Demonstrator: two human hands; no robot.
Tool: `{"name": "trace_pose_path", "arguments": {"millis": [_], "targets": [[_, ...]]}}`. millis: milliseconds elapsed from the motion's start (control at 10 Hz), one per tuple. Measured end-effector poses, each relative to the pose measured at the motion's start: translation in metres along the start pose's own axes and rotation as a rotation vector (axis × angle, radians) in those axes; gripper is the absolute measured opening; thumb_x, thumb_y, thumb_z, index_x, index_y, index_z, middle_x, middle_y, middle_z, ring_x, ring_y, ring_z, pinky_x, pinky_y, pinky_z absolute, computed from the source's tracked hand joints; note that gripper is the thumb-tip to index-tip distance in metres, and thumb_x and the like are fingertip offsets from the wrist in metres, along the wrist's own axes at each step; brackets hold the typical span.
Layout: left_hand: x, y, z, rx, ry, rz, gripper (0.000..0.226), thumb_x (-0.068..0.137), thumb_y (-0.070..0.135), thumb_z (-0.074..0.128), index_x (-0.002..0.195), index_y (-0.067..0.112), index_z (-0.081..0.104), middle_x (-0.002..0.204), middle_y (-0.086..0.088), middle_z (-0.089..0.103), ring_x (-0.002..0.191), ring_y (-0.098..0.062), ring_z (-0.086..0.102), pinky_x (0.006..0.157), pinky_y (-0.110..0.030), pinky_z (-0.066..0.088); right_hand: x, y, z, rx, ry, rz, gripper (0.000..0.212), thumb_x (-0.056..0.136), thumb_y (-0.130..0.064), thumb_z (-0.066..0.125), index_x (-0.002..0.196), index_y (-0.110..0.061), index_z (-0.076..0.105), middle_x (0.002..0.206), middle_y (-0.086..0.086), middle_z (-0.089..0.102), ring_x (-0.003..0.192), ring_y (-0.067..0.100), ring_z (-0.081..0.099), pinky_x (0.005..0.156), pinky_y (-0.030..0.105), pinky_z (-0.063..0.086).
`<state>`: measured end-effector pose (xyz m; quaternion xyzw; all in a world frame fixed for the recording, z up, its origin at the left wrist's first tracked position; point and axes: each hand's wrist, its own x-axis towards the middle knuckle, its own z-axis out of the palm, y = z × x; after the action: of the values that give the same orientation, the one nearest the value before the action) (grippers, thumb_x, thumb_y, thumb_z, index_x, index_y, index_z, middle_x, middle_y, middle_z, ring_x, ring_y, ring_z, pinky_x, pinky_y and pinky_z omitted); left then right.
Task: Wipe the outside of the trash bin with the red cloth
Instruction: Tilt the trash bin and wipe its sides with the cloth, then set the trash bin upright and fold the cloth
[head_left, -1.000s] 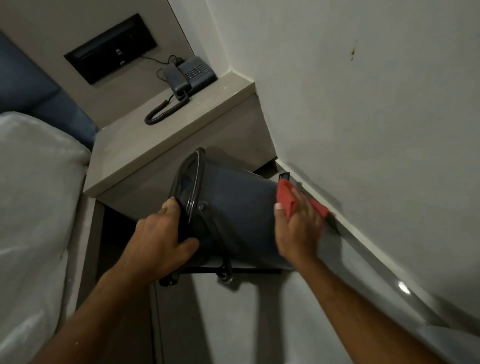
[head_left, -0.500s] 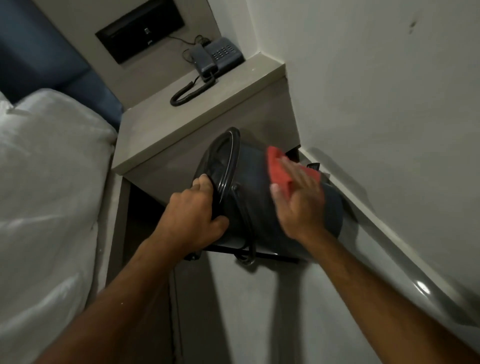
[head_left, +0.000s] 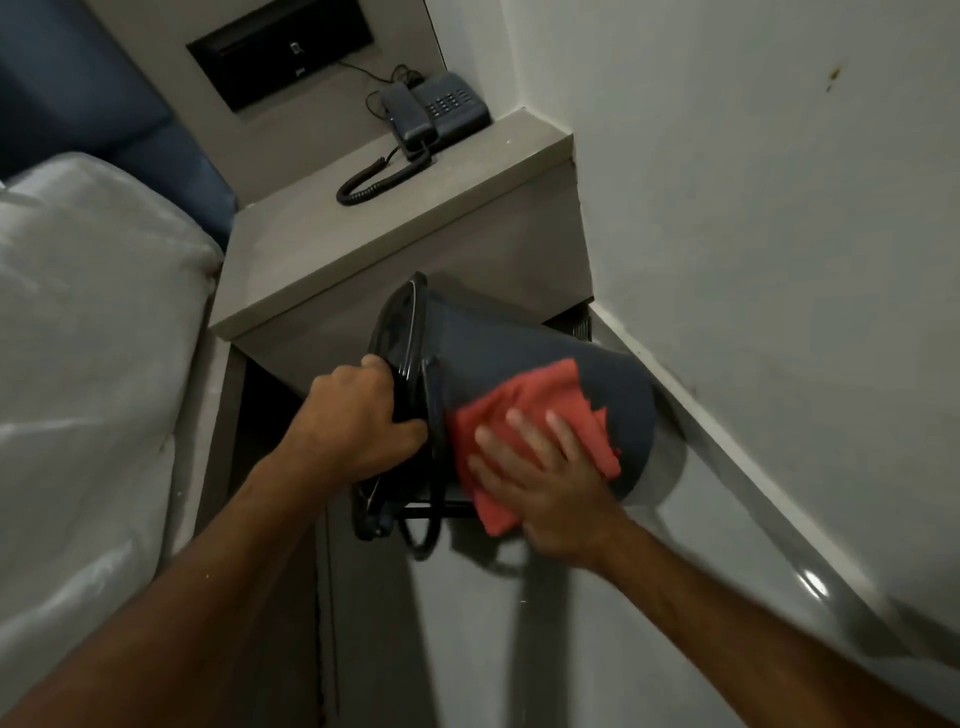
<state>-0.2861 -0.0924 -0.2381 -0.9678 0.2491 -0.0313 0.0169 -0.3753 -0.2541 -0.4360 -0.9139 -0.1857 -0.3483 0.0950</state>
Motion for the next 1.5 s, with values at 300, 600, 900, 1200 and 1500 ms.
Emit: {"name": "trace_pose_path", "arguments": {"millis": [300,600,900,1200,1500], "targets": [[0.011,-0.003,-0.001,-0.021,-0.031,0.007,0.037,0.073,0.041,0.070,0.082,0.011,0.049,0.068,-0.002,0.053,0.058,-0.017,0.051,0.047,-0.027,0.035,-0.002,-0.012,0.032,-0.052,-0.065,-0.260,0.036,0.087,-0.025,0.057,0.122,-0.024,0.064,0.130,-0.005,0.064,0.125,0.017,0.050,0.106,0.041,0.045],[0.005,0.009,-0.005,-0.022,-0.085,-0.062,0.040,0.079,0.042,0.067,0.096,0.010,0.049,0.079,-0.005,0.058,0.072,-0.024,0.058,0.066,-0.035,0.050,-0.049,0.038,0.026,0.290,0.275,1.109,0.069,0.096,-0.041,0.043,0.158,-0.019,0.021,0.163,0.015,0.028,0.149,0.036,0.024,0.119,0.053,0.023],[-0.019,0.056,-0.004,0.273,-0.143,0.151,0.099,0.081,0.038,0.062,0.152,0.006,0.000,0.159,-0.022,0.019,0.138,-0.035,0.037,0.106,-0.046,0.043,0.060,0.024,-0.046,1.473,0.438,1.416,0.039,0.089,-0.052,0.050,0.114,-0.027,0.067,0.119,0.005,0.072,0.113,0.023,0.067,0.099,0.040,0.051],[-0.017,0.063,0.018,0.355,-0.213,0.419,0.090,0.083,0.039,0.054,0.151,0.000,0.010,0.156,-0.031,0.020,0.139,-0.046,0.031,0.099,-0.053,0.045,0.086,0.088,-0.150,1.794,0.983,1.513,0.050,0.101,-0.051,0.040,0.102,-0.009,0.069,0.086,0.011,0.079,0.076,0.026,0.077,0.074,0.045,0.060],[0.015,0.062,-0.054,-0.952,-0.307,0.019,0.063,0.067,0.060,0.049,0.105,0.012,0.064,0.100,-0.011,0.071,0.093,-0.030,0.068,0.069,-0.036,0.056,0.218,0.081,-0.172,1.977,0.744,1.635,0.042,0.102,-0.041,0.044,0.113,-0.008,0.067,0.093,0.017,0.078,0.079,0.033,0.076,0.073,0.052,0.056]]}}
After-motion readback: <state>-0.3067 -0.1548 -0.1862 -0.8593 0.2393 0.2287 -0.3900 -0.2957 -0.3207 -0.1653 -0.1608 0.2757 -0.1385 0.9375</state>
